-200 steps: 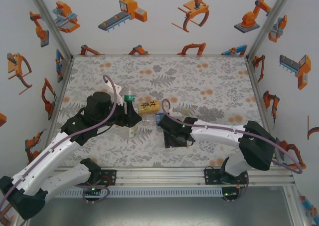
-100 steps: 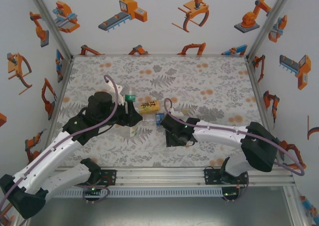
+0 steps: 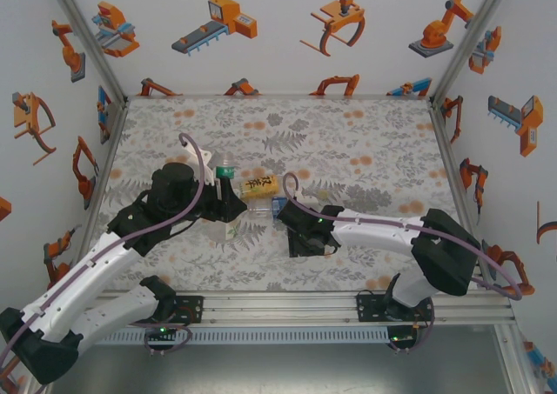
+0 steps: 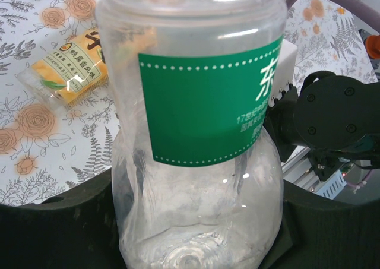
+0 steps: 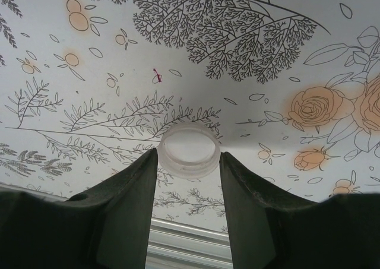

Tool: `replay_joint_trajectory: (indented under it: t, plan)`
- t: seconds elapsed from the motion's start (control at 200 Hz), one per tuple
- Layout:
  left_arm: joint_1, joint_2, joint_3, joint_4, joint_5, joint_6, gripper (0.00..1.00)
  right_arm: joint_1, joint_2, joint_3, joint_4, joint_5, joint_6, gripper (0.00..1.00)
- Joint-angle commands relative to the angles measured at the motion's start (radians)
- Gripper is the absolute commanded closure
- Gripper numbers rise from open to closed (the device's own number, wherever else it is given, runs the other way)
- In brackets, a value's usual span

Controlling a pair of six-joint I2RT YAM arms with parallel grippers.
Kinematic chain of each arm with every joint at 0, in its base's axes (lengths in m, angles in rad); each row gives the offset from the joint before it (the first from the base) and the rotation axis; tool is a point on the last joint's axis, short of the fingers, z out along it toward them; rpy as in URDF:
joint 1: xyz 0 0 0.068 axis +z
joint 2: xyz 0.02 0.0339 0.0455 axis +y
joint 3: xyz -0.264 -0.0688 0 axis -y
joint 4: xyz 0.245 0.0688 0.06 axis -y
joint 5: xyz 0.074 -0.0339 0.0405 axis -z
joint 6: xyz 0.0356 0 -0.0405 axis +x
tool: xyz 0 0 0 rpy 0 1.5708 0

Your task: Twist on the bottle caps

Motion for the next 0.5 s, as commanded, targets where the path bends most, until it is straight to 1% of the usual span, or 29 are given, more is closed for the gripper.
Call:
replay_joint_trajectory:
  t: [0.0, 0.34, 0.496]
  plan:
    - [0.0, -0.015, -0.007, 0.002, -0.008, -0.003, 1.0, -0.005, 0.014, 0.024, -0.004, 0.0, -0.006, 0.54]
    - [-0.001, -0.005, 0.001, -0.001, -0.006, -0.005, 1.0, -0.006, 0.022, 0.024, 0.003, -0.006, -0.015, 0.54]
    - [0.0, -0.009, -0.003, 0.0, -0.008, -0.007, 1.0, -0.005, 0.0, 0.053, -0.042, 0.009, -0.027, 0.53]
